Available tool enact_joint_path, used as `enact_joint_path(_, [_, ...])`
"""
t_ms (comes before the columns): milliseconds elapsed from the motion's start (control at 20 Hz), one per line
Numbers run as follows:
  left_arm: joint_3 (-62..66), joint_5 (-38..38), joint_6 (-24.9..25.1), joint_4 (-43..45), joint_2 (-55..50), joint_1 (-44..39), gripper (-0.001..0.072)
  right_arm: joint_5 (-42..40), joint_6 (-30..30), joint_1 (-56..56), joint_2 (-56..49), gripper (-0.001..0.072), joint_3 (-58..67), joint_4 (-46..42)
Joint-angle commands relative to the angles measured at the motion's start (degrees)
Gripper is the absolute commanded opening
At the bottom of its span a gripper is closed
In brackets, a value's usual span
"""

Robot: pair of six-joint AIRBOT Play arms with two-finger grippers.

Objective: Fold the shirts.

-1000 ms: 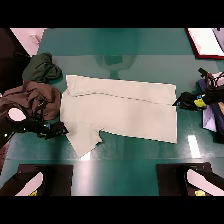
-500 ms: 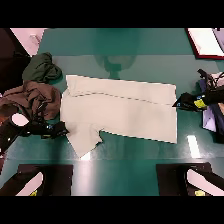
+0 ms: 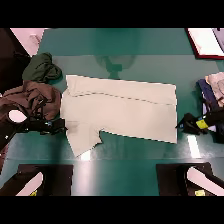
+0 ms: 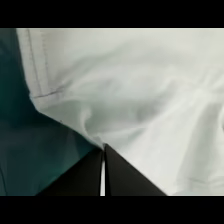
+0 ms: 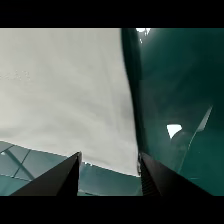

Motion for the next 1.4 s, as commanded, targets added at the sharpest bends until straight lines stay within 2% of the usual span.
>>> enact_joint_path(0, [1.6, -0.6, 0.9, -0.2, 0.1, 0.0, 0.0029, -2.4, -0.7, -2.7, 0.0, 0.0428, -6.5, -0.1])
enact_joint_path(200, [1.6, -0.8, 1.2, -0.2, 0.1, 0.0, 0.0029, -3.0, -0.7, -2.7, 0.0, 0.0426, -9.4, 0.0])
enact_joint_path(250, [1.6, -0.8, 1.2, -0.1, 0.1, 0.0, 0.0029, -3.0, -0.7, -2.7, 0.0, 0.0384, -10.0, 0.2])
enact_joint_path(350, [1.6, -1.4, 1.2, -0.1, 0.1, 0.0, 0.0029, -3.1, -1.1, -2.7, 0.0, 0.0222, -11.2, 0.5])
enact_joint_path(400, [1.6, -2.0, 1.3, -0.1, 0.1, 0.0, 0.0029, -2.9, -2.8, -2.7, 0.1, 0.01, -11.6, 0.5])
enact_joint_path(450, [1.6, -3.1, 1.3, 0.0, 0.1, 0.0, 0.0028, -2.3, -3.3, -2.7, 0.6, 0.0016, -11.5, 0.3])
enact_joint_path(600, [2.0, -8.0, 1.2, 1.6, 3.2, 0.0, 0.0026, 0.8, -3.2, -2.7, 6.7, 0.0014, -9.5, -1.1])
enact_joint_path(700, [2.1, -13.3, 0.5, 1.8, 8.0, 0.0, 0.0026, 5.5, -1.7, -2.7, 11.8, 0.0013, -5.9, -5.9])
enact_joint_path(800, [2.1, -20.8, -1.0, -0.9, 13.4, 0.0, 0.0026, 8.7, -0.4, -2.7, 16.3, 0.0013, -2.0, -10.3])
enact_joint_path(900, [2.7, -24.9, -2.1, -5.9, 17.4, 0.0, 0.0026, 9.0, 0.0, -2.7, 19.4, 0.0012, 1.6, -10.2])
enact_joint_path(1000, [6.8, -22.5, -2.0, -8.0, 17.6, 0.0, 0.0026, 8.2, 0.4, -2.7, 19.6, 0.0012, 5.4, -9.9])
enact_joint_path(1100, [12.1, -15.9, -1.6, -7.2, 15.1, 0.0, 0.0026, 6.6, 0.4, -1.6, 16.7, 0.0012, 10.0, -9.2])
enact_joint_path(1200, [17.3, -10.7, 0.7, -7.0, 8.4, 0.0, 0.0026, 3.8, 0.4, 2.1, 11.5, 0.0012, 14.5, -8.7])
enact_joint_path(1350, [23.5, -4.6, 1.6, -7.0, -3.3, 0.0, 0.0028, -0.9, 1.3, 6.9, 2.0, 0.0012, 21.0, -9.0])
